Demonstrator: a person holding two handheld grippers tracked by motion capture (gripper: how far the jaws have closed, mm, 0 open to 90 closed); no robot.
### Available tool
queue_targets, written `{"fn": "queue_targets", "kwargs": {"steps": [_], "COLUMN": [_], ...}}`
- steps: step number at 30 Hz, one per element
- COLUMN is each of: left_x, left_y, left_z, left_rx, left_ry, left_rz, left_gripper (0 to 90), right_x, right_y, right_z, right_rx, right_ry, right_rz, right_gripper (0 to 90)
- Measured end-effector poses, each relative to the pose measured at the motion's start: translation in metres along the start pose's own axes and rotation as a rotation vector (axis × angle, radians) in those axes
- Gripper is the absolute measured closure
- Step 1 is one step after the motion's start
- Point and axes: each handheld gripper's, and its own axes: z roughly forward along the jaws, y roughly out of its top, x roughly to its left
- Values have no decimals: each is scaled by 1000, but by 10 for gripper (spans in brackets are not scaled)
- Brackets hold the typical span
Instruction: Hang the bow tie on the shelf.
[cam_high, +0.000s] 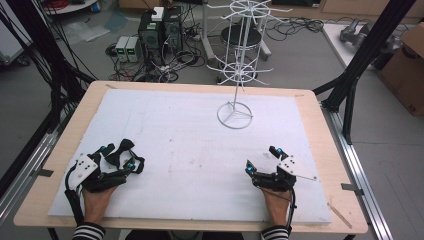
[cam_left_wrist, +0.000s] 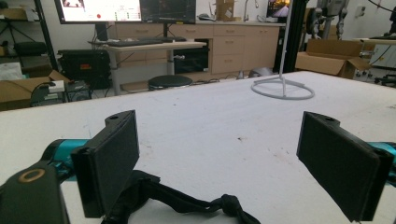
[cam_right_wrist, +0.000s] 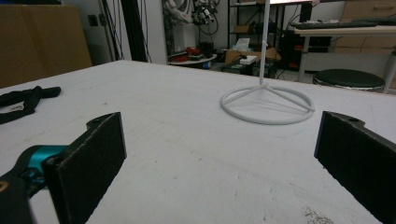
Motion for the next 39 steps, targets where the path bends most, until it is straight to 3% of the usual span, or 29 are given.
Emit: {"fn": "queue_targets", "kwargs": {"steps": [21, 30, 34, 39], "left_x": [0, 0, 1, 11], "left_y": [0, 3, 12, 35], "left_z": [0, 4, 3, 3], "left_rx": [0, 45, 55, 93], "left_ry": [20, -2, -2, -8], "left_rz": [-2, 3, 24, 19], "left_gripper": [132, 130, 130, 130], "right_x": [-1, -1, -1, -1], "right_y": [0, 0, 0, 0], "right_z": [-1, -1, -1, -1], "right_rx": [-6, -6, -6, -6], "right_ry": [-4, -4, -4, -4], "right_rz": [16, 17, 17, 15], "right_gripper": [10, 10, 10, 10]}}
